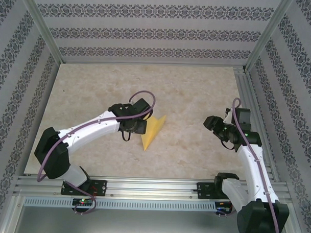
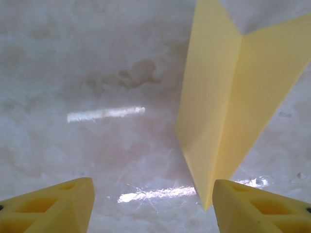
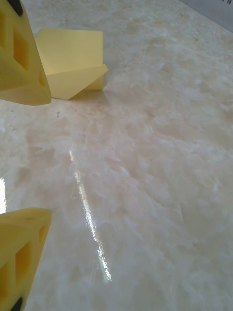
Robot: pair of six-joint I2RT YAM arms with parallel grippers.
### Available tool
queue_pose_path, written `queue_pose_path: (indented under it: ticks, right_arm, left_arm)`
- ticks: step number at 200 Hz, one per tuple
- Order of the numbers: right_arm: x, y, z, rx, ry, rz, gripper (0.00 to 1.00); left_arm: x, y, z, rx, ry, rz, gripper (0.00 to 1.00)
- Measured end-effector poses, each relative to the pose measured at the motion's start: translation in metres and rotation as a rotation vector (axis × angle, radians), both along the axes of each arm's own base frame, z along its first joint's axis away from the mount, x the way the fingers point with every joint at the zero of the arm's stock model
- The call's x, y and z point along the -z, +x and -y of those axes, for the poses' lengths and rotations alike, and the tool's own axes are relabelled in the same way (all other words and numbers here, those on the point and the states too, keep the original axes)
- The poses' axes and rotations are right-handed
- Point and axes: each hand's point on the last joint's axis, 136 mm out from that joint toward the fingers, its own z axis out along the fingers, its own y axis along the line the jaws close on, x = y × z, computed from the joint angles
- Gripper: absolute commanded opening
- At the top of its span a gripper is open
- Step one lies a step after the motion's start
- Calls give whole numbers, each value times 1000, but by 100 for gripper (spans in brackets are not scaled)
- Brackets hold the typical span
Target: Fold a paper plane with a square sheet of paper (fold left side to right side)
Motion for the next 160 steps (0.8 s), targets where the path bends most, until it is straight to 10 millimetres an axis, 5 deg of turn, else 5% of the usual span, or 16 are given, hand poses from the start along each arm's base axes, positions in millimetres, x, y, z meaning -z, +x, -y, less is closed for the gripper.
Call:
queue_pose_path:
  ticks: [19, 52, 115, 160]
  right_arm:
    - [0, 2, -2, -3, 3, 2, 58]
    - [-3, 5, -2, 5, 9, 16, 58]
    - [-5, 6, -2, 8, 11, 27, 58]
    - [-7, 7, -2, 8, 11, 37, 58]
  left_arm:
    - [24, -8, 6, -14, -55, -39, 67]
    - [36, 1, 29, -31, -152, -38, 60]
    - [70, 9, 45, -67, -165, -87, 25]
    - [65, 14, 36, -91, -120, -48, 2]
